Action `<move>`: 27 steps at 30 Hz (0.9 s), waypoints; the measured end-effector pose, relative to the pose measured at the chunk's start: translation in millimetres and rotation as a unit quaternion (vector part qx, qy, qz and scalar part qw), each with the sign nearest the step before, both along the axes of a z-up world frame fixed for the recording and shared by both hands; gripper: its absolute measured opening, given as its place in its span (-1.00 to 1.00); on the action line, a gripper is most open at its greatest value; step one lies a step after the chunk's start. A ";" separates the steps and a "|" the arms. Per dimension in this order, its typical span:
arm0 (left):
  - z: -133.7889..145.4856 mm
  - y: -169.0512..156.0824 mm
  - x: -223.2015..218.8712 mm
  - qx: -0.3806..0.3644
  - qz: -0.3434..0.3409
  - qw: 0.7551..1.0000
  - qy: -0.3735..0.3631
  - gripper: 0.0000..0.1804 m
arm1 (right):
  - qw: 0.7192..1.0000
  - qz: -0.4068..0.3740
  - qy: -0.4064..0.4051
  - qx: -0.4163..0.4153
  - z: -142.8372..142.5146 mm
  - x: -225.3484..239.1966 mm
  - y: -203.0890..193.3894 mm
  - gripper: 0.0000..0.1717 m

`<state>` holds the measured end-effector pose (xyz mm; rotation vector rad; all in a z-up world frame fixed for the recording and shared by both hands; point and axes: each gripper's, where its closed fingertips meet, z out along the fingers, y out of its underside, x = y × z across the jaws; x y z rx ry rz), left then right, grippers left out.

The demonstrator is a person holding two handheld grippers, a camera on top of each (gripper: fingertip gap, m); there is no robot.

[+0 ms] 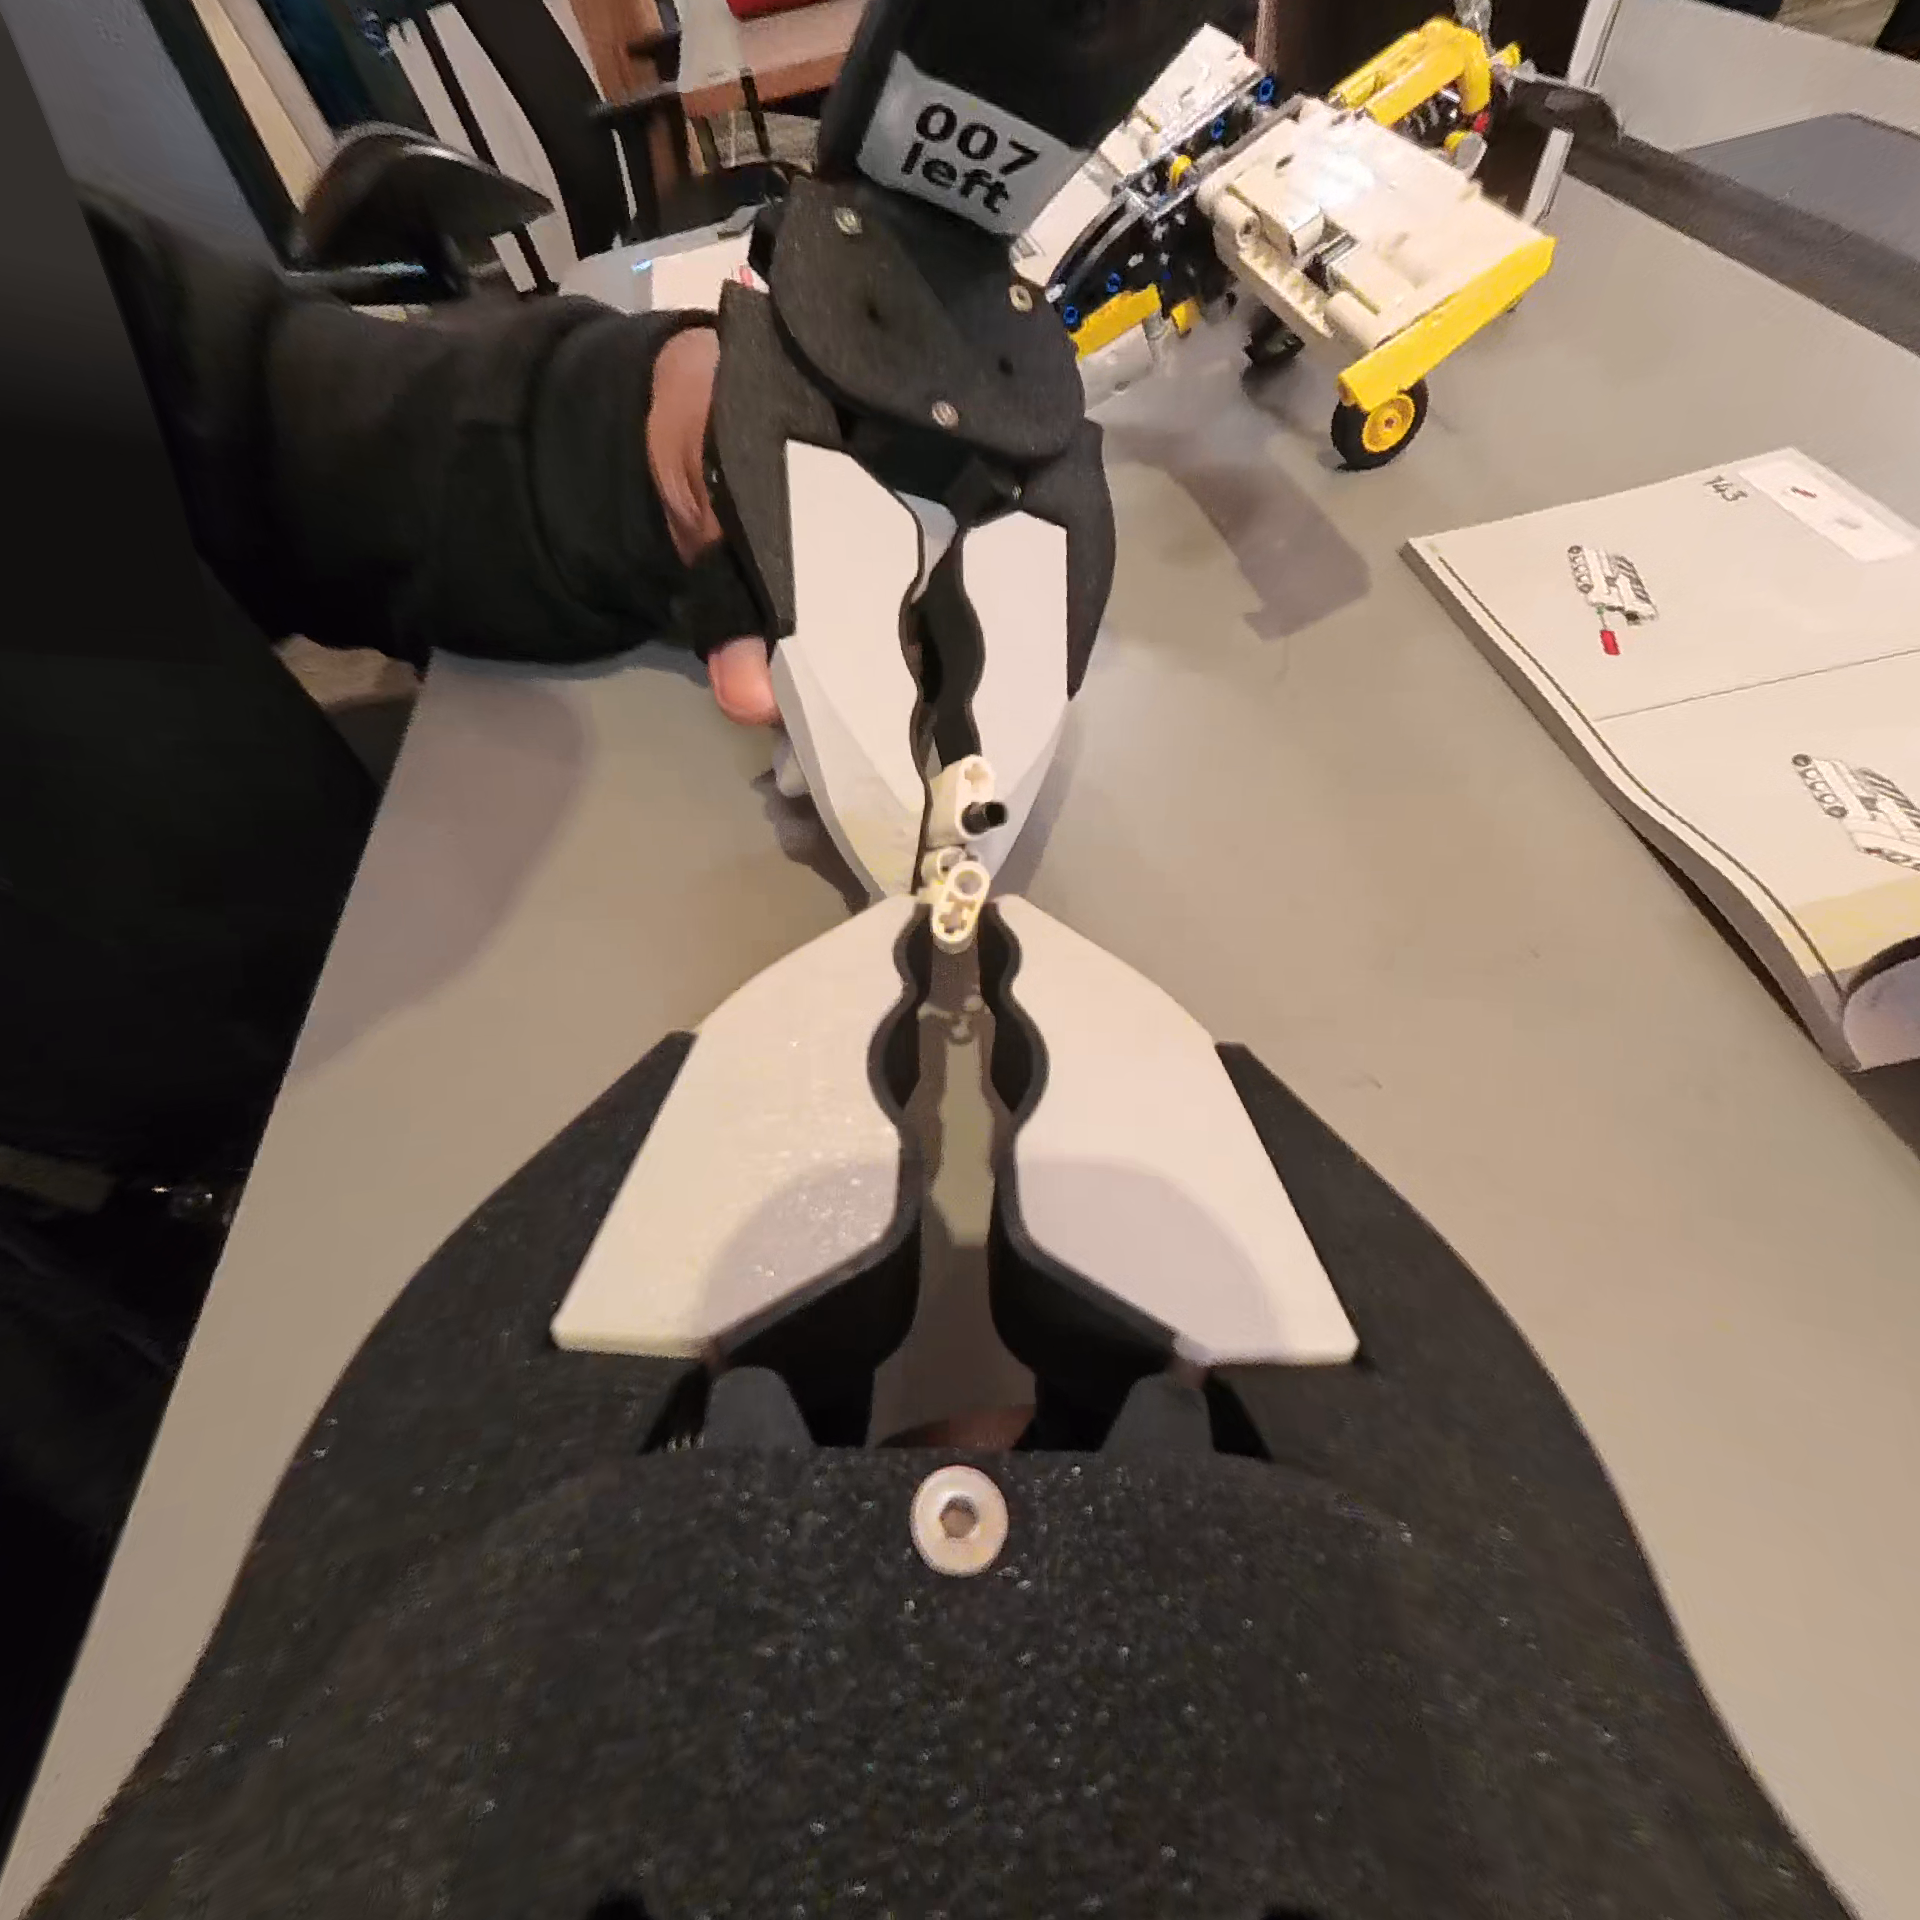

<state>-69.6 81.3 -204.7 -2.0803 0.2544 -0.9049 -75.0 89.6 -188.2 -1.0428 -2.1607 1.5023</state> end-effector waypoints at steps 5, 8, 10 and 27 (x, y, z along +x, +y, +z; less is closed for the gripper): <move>1.4 -0.3 0.9 0.004 -0.004 1.000 -0.004 -0.92 | 1.000 0.006 0.002 -0.006 1.6 0.9 -1.2 -0.91; 1.1 -0.8 1.5 0.003 -0.007 1.000 -0.003 -0.92 | 1.000 0.004 0.002 -0.017 3.8 0.2 0.2 -0.91; 0.1 -1.1 1.7 0.001 -0.009 1.000 0.000 -0.92 | 1.000 0.002 0.000 -0.027 4.6 -0.5 0.2 -0.91; -2.2 -1.8 2.5 -0.004 -0.010 1.000 0.007 -0.92 | 0.999 0.005 -0.013 -0.048 3.7 -1.1 -4.7 -0.91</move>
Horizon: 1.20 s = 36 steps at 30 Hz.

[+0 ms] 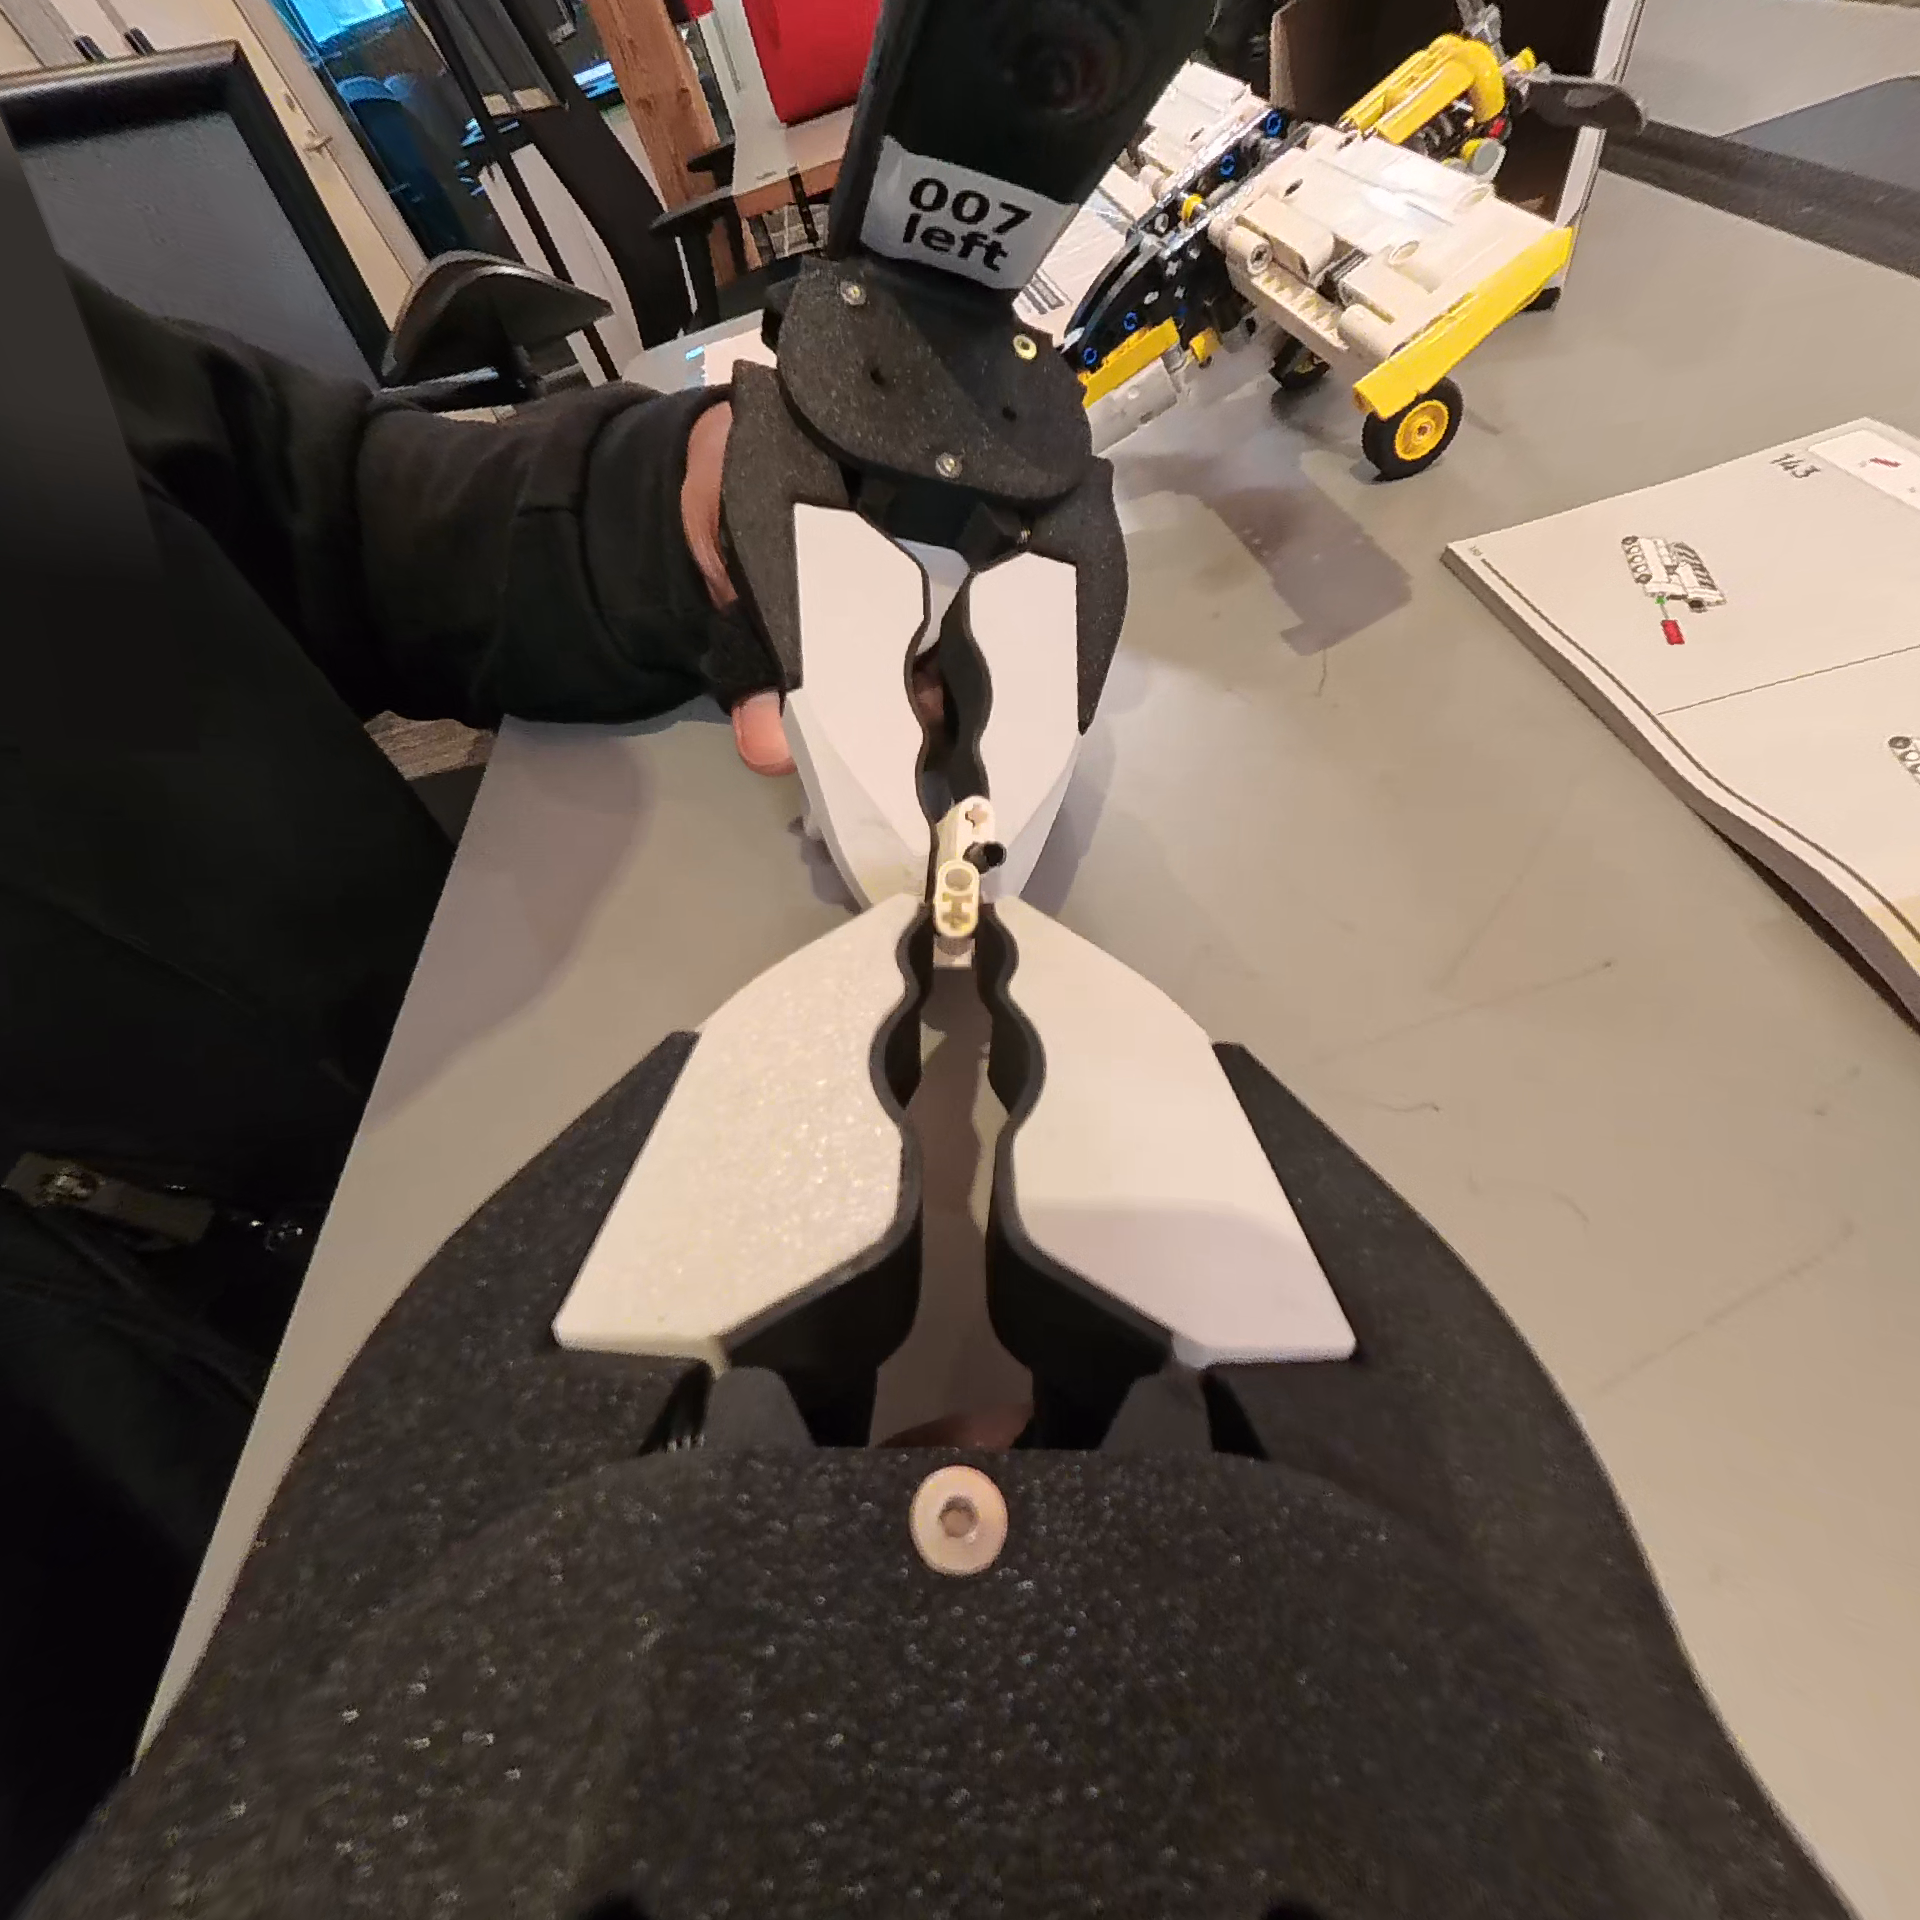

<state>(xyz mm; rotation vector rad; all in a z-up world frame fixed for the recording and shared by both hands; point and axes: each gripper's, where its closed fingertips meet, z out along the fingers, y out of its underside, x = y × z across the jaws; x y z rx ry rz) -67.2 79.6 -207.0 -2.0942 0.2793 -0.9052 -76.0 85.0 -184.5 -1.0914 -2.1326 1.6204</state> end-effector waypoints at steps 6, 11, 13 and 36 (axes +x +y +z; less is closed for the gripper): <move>0.6 -0.7 0.8 0.002 -0.003 1.000 0.000 -0.92 | 1.000 -0.005 -0.012 -0.006 -2.8 -0.7 2.2 -0.91; -0.8 -1.4 1.9 -0.001 -0.007 1.000 0.003 -0.92 | 1.000 0.001 -0.013 0.004 -4.6 0.6 0.2 -0.91; -1.4 -1.8 2.9 -0.001 -0.010 1.000 0.007 -0.92 | 1.000 0.003 -0.013 0.010 -6.1 1.0 -0.8 -0.91; -19.9 -18.9 24.2 -0.005 -0.098 0.985 0.140 -0.93 | 0.973 0.135 -0.136 0.127 -31.8 30.0 -20.2 -0.92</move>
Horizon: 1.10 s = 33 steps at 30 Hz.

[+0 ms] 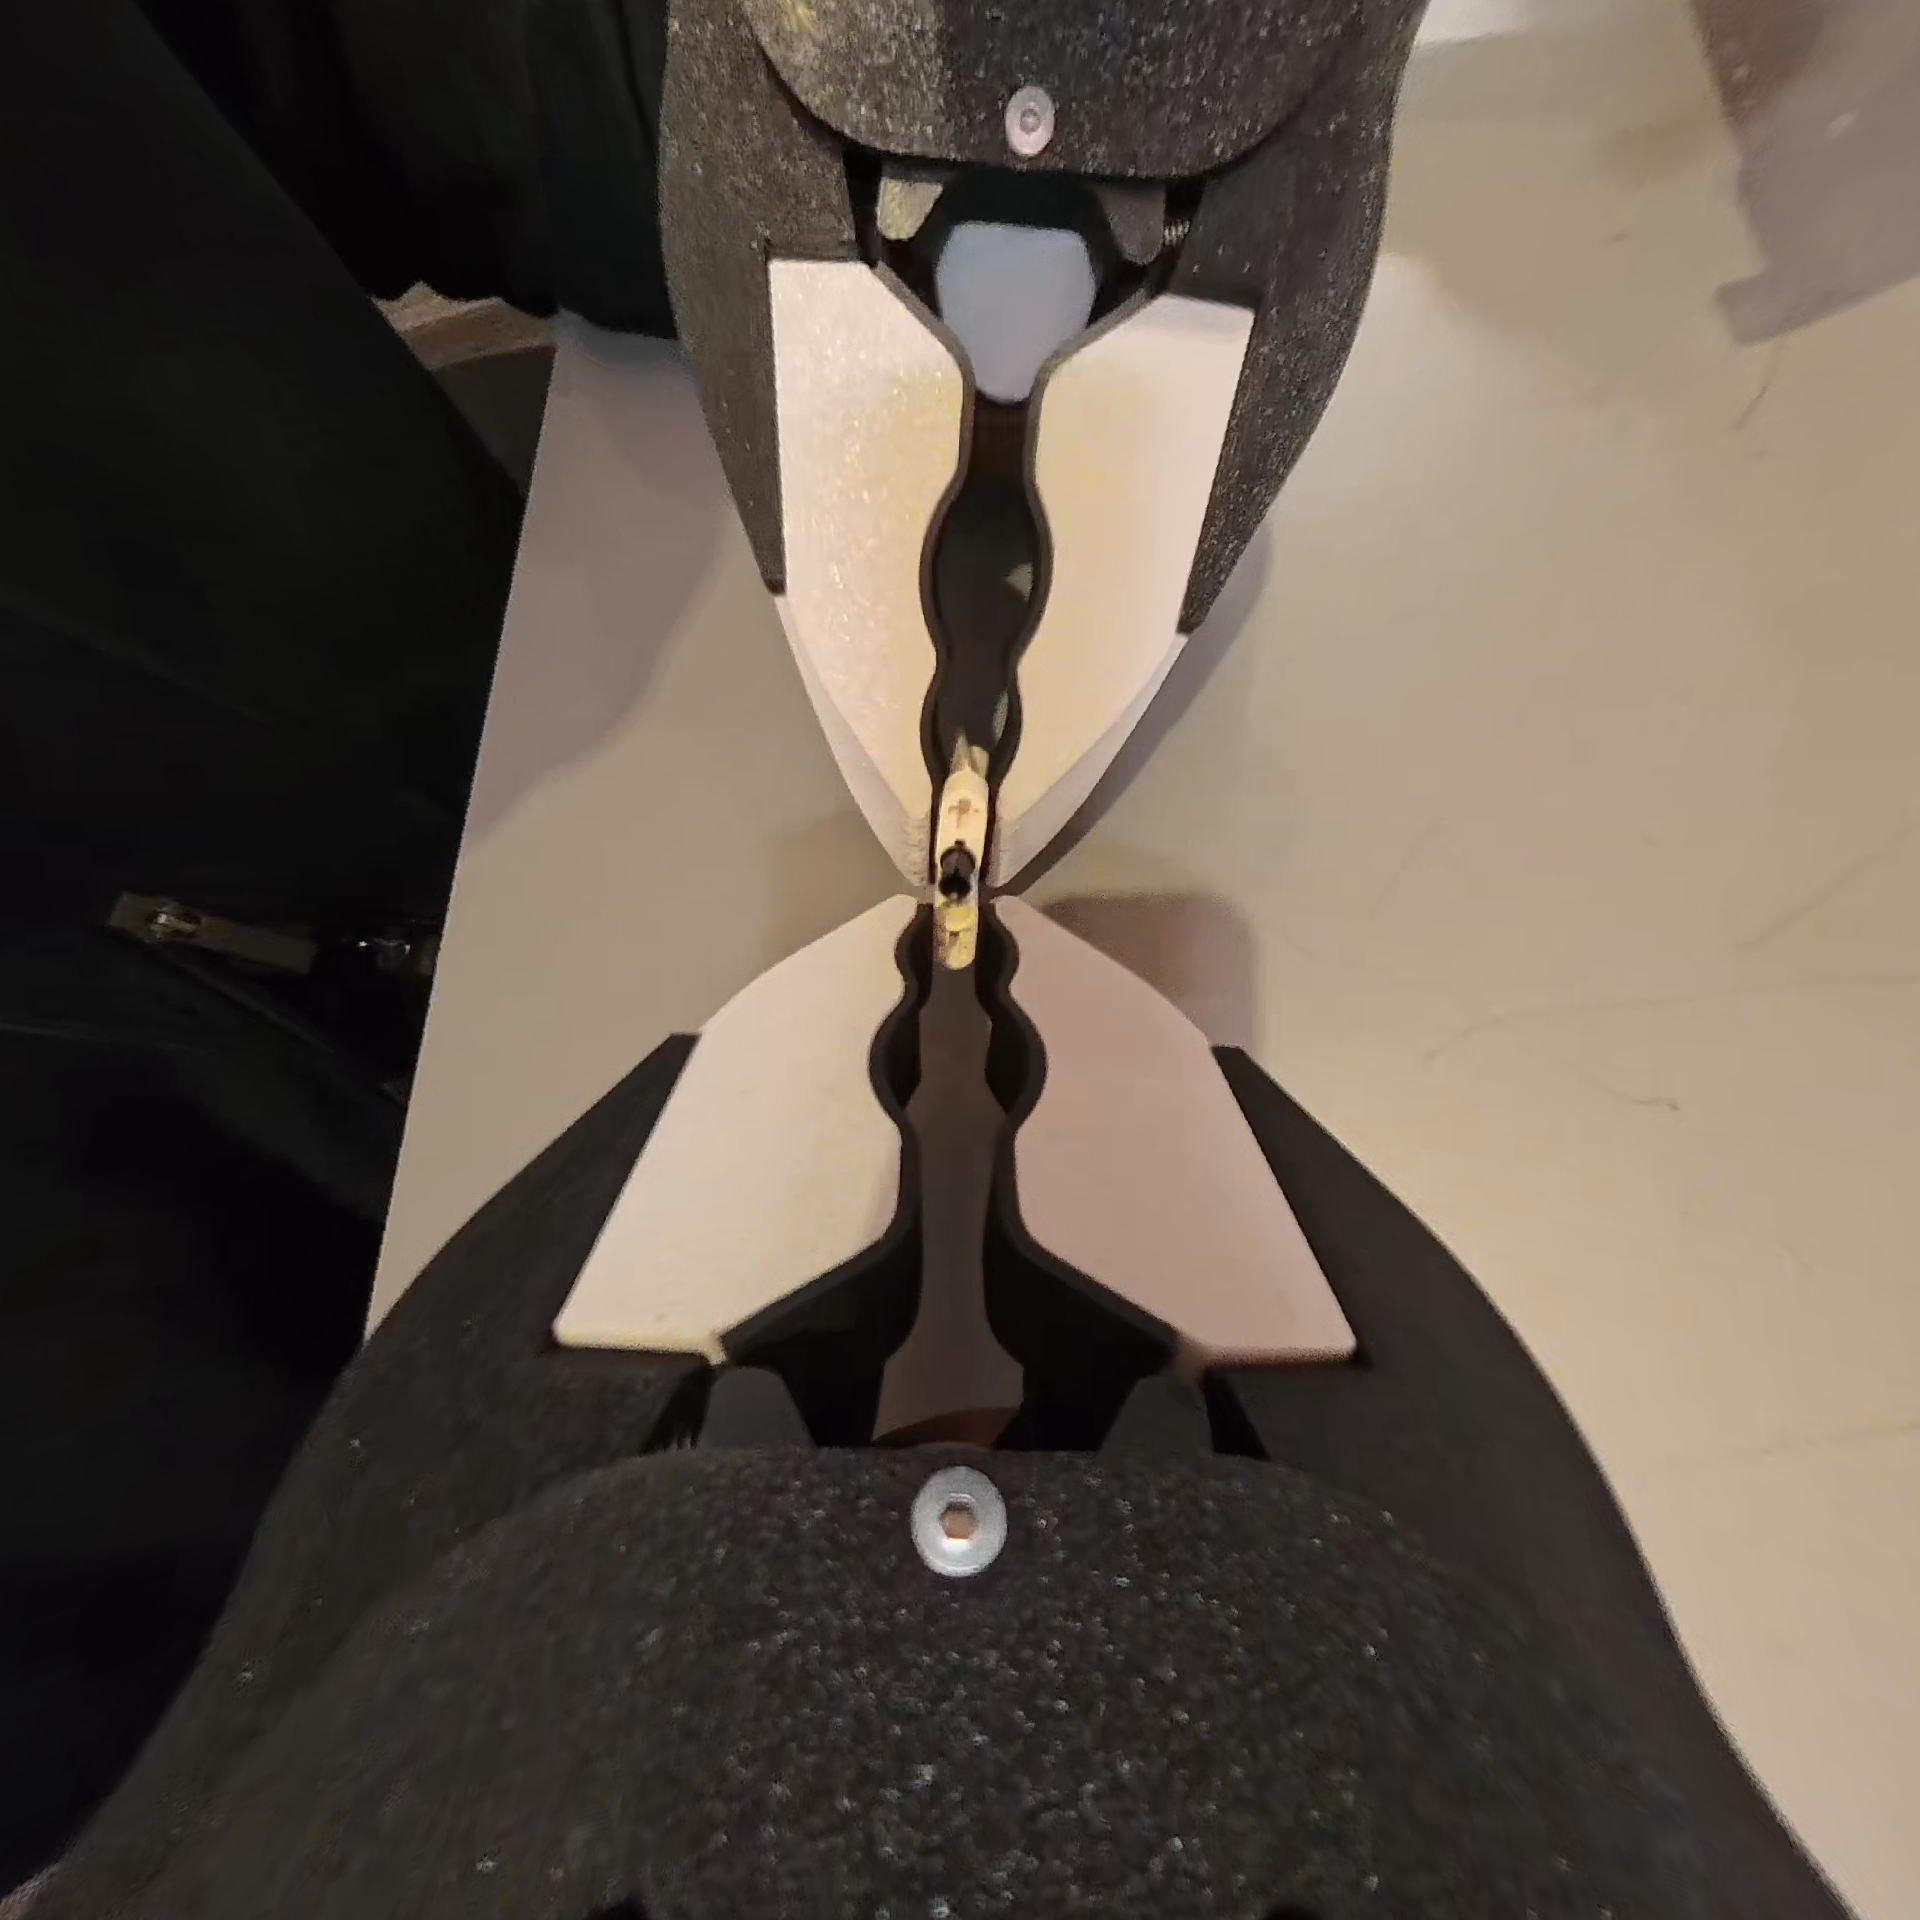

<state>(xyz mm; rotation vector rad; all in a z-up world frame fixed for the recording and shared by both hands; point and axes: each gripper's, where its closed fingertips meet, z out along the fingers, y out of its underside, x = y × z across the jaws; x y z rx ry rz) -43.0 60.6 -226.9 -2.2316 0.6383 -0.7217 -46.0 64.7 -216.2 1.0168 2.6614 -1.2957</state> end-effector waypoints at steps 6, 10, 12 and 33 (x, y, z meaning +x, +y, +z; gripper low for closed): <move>-2.7 1.0 1.6 -0.014 0.004 1.000 -0.015 -0.93 | 1.000 0.006 -0.012 0.018 -5.9 0.9 -2.3 -0.92; -3.4 1.8 1.1 -0.014 0.006 1.000 -0.023 -0.93 | 1.000 0.002 -0.012 0.009 -6.8 -0.4 -1.8 -0.92; -3.3 2.1 1.6 -0.015 0.004 1.000 -0.025 -0.93 | 1.000 0.000 -0.014 0.006 -6.8 -0.1 -1.7 -0.92; 2.1 6.3 -3.1 -0.016 0.026 0.998 -0.063 -0.92 | 0.997 -0.051 0.025 -0.048 5.7 -9.1 4.3 -0.91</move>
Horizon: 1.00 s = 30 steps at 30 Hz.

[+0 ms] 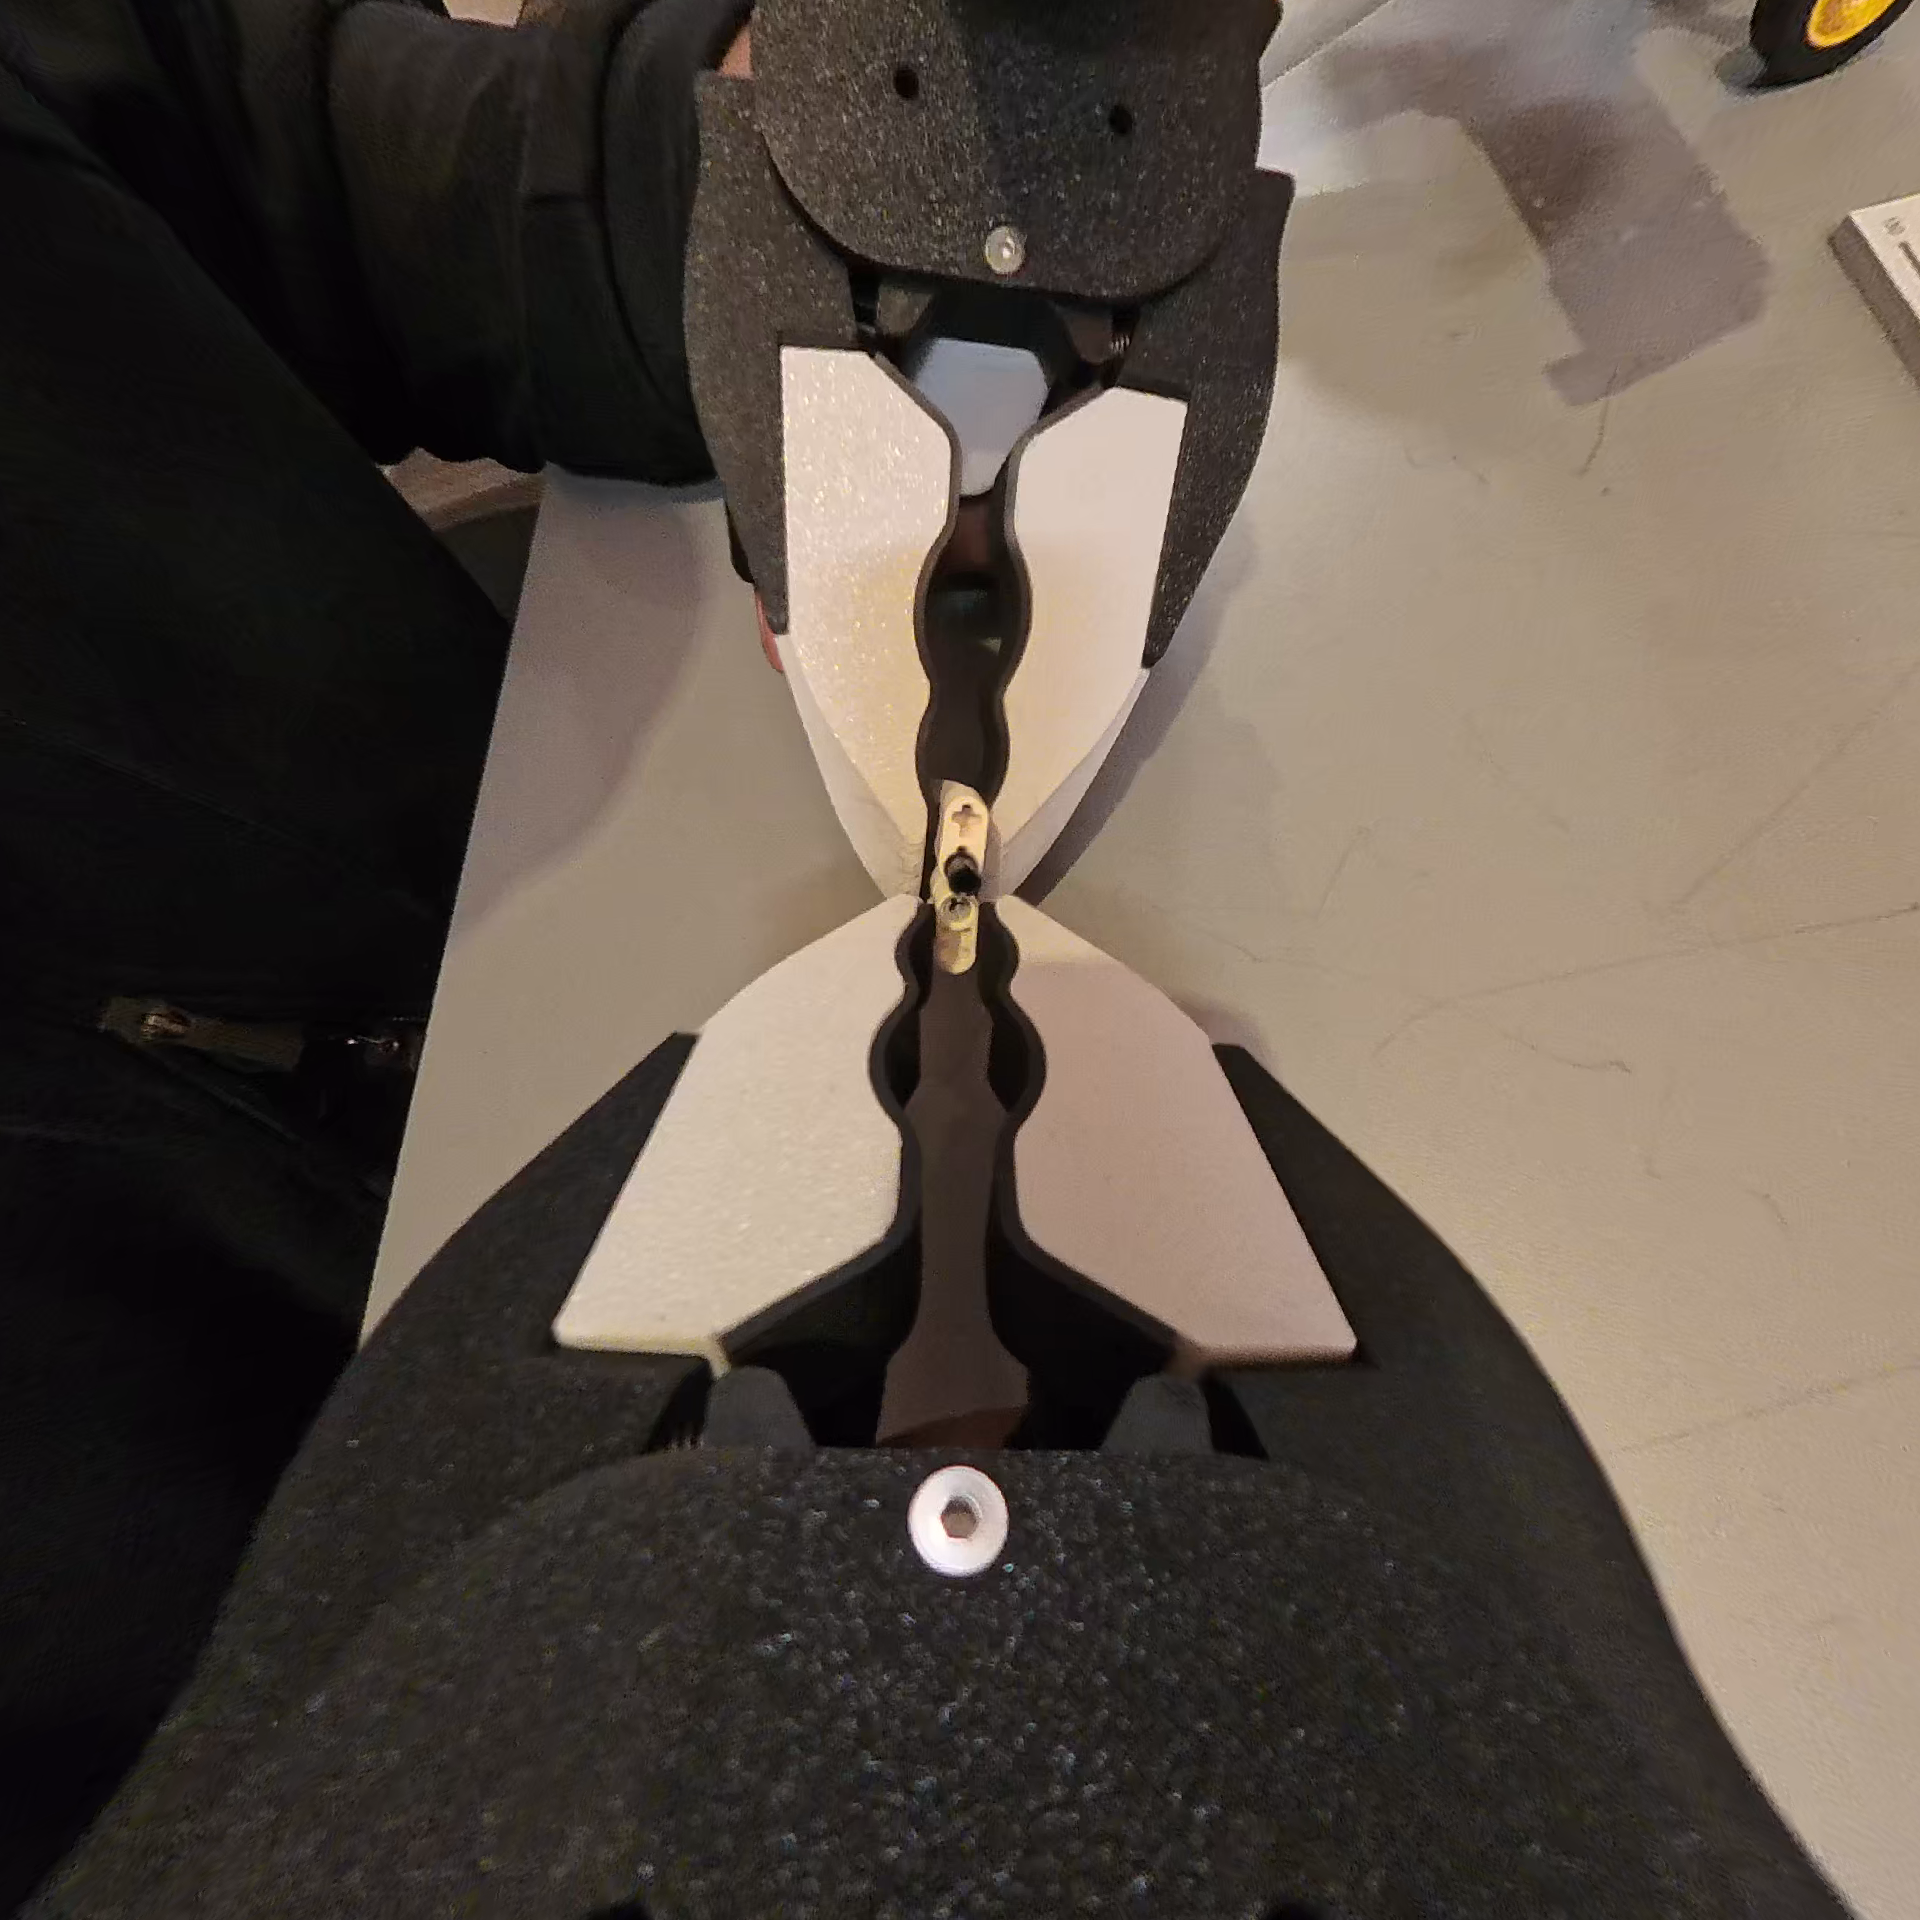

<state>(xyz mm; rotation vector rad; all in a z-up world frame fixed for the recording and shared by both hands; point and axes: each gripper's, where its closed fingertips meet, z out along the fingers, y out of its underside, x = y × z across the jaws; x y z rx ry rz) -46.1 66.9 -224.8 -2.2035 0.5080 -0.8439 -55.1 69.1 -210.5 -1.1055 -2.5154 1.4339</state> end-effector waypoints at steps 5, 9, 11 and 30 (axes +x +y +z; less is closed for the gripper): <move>-2.3 0.6 0.0 -0.002 0.002 1.000 0.008 -0.93 | 1.000 0.005 -0.016 0.004 -3.7 1.1 0.0 -0.92; -4.0 1.8 -1.4 -0.003 0.008 1.000 0.016 -0.93 | 1.000 0.001 -0.023 0.005 -4.9 -0.6 0.3 -0.91; -4.5 1.6 -1.2 -0.003 0.007 1.000 0.018 -0.93 | 1.000 0.001 -0.027 0.006 -6.6 -0.6 -0.5 -0.92; 7.7 10.7 -12.8 0.004 0.055 0.998 -0.043 -0.91 | 0.999 -0.045 0.005 -0.025 1.9 -8.1 10.8 -0.76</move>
